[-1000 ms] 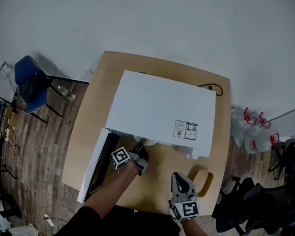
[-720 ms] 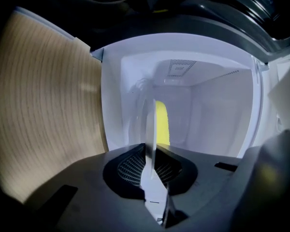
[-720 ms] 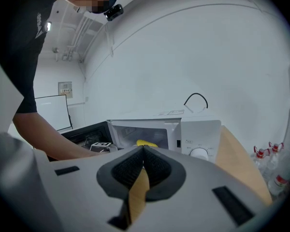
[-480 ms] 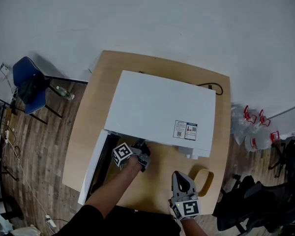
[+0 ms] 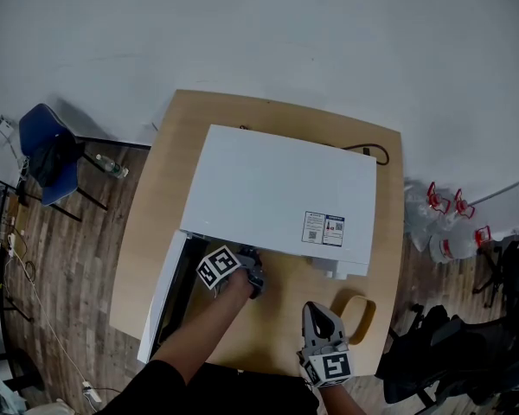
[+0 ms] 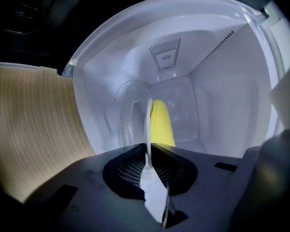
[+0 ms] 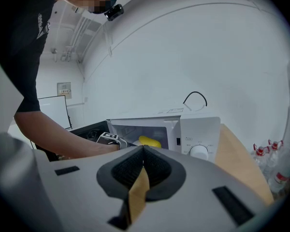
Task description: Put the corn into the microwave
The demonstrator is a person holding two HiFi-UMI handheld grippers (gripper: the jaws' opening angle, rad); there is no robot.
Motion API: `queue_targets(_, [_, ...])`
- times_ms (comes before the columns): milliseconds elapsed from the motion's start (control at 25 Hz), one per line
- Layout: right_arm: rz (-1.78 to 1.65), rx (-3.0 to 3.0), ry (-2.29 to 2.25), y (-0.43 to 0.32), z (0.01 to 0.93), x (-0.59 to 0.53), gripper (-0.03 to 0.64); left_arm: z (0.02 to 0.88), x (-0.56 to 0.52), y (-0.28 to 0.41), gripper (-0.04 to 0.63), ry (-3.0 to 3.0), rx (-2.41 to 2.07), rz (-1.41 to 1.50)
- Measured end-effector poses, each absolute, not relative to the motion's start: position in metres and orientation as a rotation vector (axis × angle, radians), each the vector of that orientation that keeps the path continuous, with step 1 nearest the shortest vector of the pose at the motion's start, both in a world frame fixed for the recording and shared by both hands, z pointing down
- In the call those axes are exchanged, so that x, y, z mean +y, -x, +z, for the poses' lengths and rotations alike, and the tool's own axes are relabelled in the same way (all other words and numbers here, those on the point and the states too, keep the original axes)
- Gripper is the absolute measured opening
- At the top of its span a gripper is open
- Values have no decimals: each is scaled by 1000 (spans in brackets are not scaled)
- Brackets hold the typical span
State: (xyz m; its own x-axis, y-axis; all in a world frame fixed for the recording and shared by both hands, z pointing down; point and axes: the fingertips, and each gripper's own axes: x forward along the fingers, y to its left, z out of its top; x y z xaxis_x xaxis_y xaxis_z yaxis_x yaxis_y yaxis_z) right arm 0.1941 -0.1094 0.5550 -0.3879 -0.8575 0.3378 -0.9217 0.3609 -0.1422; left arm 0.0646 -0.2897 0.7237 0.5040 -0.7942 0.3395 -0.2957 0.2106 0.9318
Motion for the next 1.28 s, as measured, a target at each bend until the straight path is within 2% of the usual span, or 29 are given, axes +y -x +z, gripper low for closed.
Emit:
queue_targets(400, [510,-2409,-1585,-192,559,-105,58,727,-288,-63,34,-1279,-1072,-433])
queue_targets(680, [501,-2424,-1574,-188,557,-102,58,718,-296,-61,56,-1547,-1202,-219])
queue_targets(1280, [489,-2414,-1569,-185,558,-92,58,710,-294,-64,215,-1849,-1351,47])
